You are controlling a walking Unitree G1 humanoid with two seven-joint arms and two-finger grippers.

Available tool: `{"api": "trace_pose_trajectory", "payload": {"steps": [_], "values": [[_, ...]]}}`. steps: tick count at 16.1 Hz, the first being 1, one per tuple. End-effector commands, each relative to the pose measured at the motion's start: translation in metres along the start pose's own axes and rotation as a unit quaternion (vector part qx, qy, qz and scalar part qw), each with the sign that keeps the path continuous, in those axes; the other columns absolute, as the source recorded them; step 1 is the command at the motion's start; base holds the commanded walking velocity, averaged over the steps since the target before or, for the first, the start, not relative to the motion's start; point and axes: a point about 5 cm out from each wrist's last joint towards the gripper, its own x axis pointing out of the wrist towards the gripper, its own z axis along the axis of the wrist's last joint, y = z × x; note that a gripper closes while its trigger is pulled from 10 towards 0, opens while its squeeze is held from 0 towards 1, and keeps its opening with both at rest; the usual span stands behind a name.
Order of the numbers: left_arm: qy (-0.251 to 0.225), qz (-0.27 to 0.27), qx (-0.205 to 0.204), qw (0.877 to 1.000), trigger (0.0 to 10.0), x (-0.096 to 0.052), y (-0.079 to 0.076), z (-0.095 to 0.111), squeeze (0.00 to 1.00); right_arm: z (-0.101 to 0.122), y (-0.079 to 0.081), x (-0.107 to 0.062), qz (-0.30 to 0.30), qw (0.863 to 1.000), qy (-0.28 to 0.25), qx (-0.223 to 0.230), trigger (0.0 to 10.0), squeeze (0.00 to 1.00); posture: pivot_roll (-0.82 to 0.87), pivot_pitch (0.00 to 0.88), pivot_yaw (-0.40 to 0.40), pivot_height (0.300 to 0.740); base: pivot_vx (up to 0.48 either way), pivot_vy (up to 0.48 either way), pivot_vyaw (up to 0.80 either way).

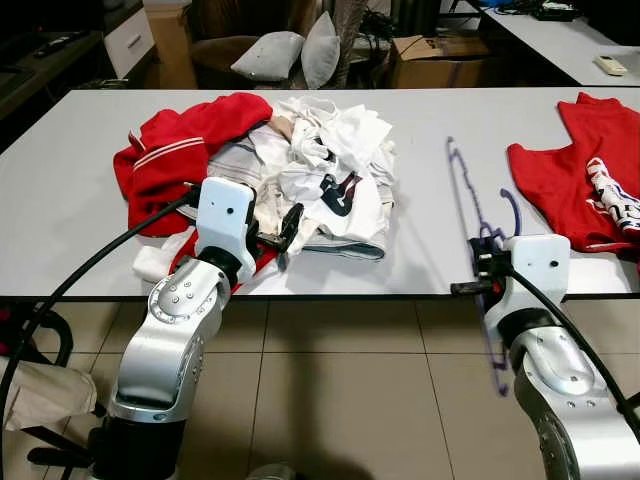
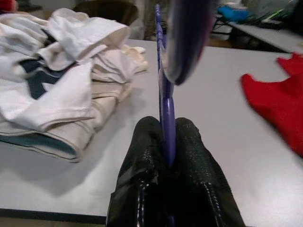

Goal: Hang hanger

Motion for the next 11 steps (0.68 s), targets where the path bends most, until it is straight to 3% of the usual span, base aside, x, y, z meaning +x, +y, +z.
{"api": "trace_pose_trajectory", "payload": {"steps": [1,6,10,11], "values": [[-0.002,0.001,-0.001,1.000,10.0,0.0016,0.0027,0.0011,0.00,0.0057,-0.0013,-0.0019,0.006,1.000,-0.020,0.018,10.0,0.00,0.10,0.000,0.054,0.740,0.000,0.000,0.00],[-0.004,-0.001,-0.002,1.000,10.0,0.0016,0.0024,0.0004,0.00,0.0081,-0.0017,-0.0003,0.015,0.999,-0.034,0.023,10.0,0.00,0.10,0.000,0.053,0.740,0.000,0.000,0.00],[-0.008,0.008,0.002,1.000,10.0,0.0005,0.0085,0.0024,0.00,0.0114,0.0037,0.0009,0.040,0.998,-0.041,0.003,10.0,0.00,0.11,0.000,0.048,0.740,0.257,0.000,0.80],[-0.010,0.014,0.002,1.000,10.0,0.0005,0.0123,0.0039,0.00,0.0135,0.0050,0.0011,0.044,0.998,-0.054,0.005,10.0,0.00,0.11,0.000,0.045,0.740,0.262,0.000,0.00]]}}
